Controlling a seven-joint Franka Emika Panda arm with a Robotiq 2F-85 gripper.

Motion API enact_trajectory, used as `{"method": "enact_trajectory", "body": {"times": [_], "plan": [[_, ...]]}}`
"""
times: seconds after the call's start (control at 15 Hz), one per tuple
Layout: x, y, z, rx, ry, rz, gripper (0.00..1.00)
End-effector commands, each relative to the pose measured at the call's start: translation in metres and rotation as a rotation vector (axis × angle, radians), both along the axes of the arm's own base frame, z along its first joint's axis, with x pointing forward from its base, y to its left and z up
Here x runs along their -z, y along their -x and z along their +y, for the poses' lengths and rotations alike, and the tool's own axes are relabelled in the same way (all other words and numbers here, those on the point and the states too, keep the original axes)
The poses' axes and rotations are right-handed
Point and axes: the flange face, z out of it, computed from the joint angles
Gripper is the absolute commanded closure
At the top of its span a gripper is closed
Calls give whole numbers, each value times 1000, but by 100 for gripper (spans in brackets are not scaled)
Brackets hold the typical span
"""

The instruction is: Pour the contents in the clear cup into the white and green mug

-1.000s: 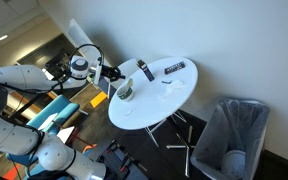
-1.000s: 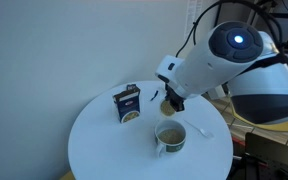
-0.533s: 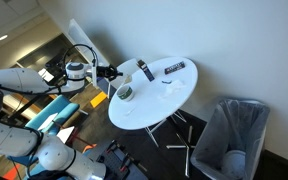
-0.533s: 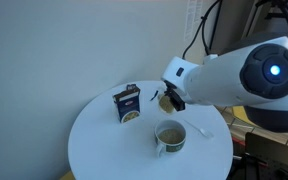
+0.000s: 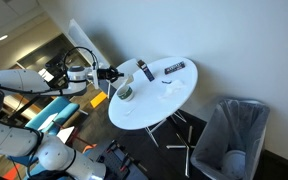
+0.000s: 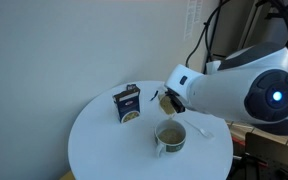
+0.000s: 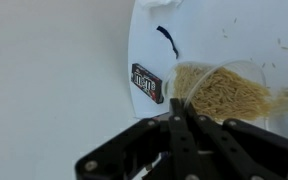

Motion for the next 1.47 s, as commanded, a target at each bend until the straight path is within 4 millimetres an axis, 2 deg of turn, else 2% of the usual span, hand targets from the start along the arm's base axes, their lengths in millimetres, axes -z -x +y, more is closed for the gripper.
{"method": "enact_trajectory", "body": {"times": [0.0,0.53,1.4], "plan": [[6,6,4,13,9,-15,99],[13,7,20,12,11,-24,99],[27,8,47,118,164,-62,99]]}}
